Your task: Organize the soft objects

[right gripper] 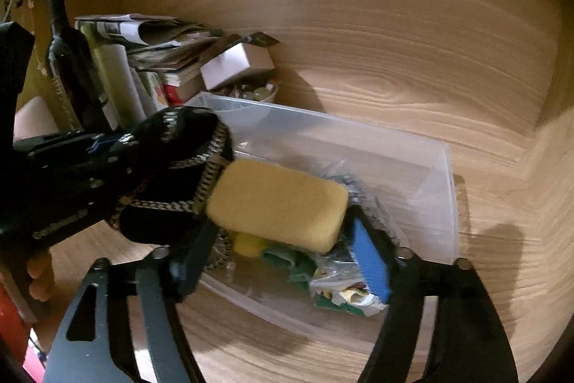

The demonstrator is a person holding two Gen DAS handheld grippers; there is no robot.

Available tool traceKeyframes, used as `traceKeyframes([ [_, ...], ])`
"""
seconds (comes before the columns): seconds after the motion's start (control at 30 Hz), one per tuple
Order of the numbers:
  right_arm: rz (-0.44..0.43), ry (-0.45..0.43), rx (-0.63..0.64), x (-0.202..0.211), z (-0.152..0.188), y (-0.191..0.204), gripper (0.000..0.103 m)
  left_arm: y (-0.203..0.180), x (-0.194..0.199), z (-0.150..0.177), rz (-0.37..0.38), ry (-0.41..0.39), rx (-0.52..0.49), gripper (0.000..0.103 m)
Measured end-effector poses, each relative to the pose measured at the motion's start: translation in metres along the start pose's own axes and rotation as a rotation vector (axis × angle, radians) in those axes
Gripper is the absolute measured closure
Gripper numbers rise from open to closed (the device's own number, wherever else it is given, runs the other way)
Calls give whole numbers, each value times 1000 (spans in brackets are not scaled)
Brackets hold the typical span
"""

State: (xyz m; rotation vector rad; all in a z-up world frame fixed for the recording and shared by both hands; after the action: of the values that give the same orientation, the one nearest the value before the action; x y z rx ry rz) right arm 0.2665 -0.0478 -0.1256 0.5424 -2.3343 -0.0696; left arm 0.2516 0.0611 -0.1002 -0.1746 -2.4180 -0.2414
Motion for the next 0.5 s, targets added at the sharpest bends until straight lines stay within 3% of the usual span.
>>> traceKeyframes([
  [0.2, -9, -19, -4, 10, -2, 0, 21, 0, 12, 3, -11, -23, -1, 43],
  [0.5, -28, -137, 6, 55, -13, 6, 20, -6, 62, -11, -19, -143, 1, 35],
])
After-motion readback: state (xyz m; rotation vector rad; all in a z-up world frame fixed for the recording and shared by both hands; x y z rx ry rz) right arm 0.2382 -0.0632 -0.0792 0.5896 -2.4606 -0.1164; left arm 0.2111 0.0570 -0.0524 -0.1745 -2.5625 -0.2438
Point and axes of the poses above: each gripper's, at about its wrist camera, not at the fingertips, and x roughly against the way its jaws point, y to its left, z to its underside, the point moved 6 cm from there along -x, roughly the way its jaws point, and after that the axes turned 14 degrees about -x, right-handed, at the moved point
